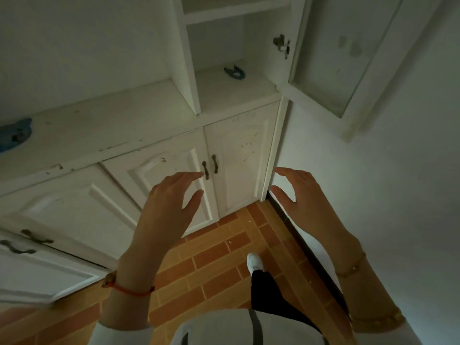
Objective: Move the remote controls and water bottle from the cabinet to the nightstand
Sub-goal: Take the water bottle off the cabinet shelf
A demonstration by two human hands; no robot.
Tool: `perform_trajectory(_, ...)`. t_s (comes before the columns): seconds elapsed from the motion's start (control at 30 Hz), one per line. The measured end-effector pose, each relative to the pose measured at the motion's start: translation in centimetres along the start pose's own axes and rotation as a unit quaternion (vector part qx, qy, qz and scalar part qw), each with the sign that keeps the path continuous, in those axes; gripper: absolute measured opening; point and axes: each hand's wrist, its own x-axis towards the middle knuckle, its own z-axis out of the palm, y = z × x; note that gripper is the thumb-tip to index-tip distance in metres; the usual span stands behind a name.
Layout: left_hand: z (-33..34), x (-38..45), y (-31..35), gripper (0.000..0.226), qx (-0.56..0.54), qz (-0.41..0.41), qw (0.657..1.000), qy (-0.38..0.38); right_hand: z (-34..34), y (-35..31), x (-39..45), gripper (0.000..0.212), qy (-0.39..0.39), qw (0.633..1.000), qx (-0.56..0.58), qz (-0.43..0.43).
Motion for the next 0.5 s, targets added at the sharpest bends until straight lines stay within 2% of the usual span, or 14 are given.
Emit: perform_trajectory(0.5,2.6,18.4,3.7,0.038,0.01,-0.048,0.995,0.086,-5.7,3.6,22.0,0.049,-0.017,0.991,0.012,-0.13)
